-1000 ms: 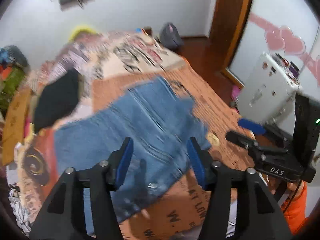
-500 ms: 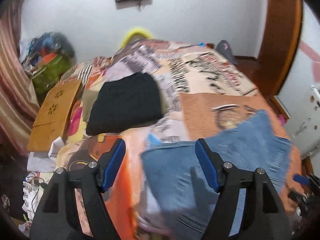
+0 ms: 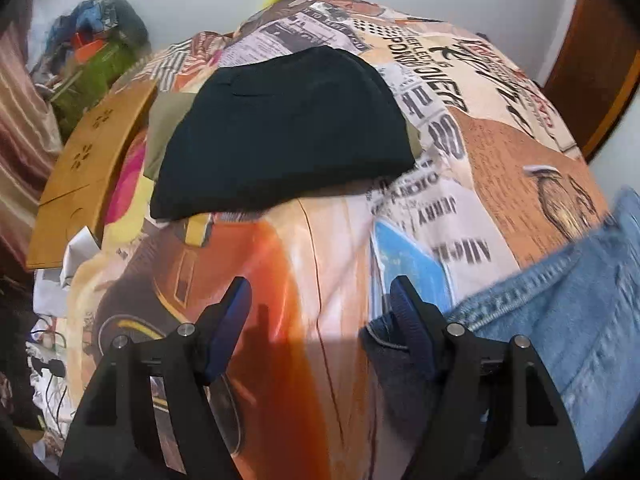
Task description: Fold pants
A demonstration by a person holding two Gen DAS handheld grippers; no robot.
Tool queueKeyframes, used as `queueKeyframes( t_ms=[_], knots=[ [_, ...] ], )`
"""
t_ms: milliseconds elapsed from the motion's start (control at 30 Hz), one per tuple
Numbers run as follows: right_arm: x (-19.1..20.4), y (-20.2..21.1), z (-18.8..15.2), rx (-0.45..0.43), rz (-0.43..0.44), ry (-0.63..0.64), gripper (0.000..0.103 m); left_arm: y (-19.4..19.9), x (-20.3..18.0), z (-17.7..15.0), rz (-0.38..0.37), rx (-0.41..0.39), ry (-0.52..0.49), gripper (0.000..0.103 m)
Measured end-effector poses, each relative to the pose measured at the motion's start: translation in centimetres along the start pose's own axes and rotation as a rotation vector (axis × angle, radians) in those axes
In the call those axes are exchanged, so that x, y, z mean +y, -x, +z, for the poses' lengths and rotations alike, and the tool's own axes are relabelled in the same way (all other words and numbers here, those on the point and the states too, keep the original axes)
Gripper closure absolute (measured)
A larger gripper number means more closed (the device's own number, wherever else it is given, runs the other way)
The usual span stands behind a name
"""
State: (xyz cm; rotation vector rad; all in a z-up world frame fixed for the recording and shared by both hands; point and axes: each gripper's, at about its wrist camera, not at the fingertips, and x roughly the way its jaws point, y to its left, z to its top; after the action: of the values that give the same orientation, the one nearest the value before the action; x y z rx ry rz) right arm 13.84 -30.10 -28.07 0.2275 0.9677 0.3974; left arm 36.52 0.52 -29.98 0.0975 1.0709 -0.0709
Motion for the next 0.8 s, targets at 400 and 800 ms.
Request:
queueKeyframes(
  t_ms=[400, 800],
  knots=[
    [-4.2, -2.5, 5.6, -0.016, -0.152, -0.014, 0.035, 5.8, -1.5, -7.3, -0.174, -0.006, -0.086, 0.036],
    [-4.9, 2.0, 5.7, -0.079, -0.165, -0.011, 0.035, 10.3, -2.6, -7.6, -0.186, -0.073, -0.065, 0.037]
  ],
)
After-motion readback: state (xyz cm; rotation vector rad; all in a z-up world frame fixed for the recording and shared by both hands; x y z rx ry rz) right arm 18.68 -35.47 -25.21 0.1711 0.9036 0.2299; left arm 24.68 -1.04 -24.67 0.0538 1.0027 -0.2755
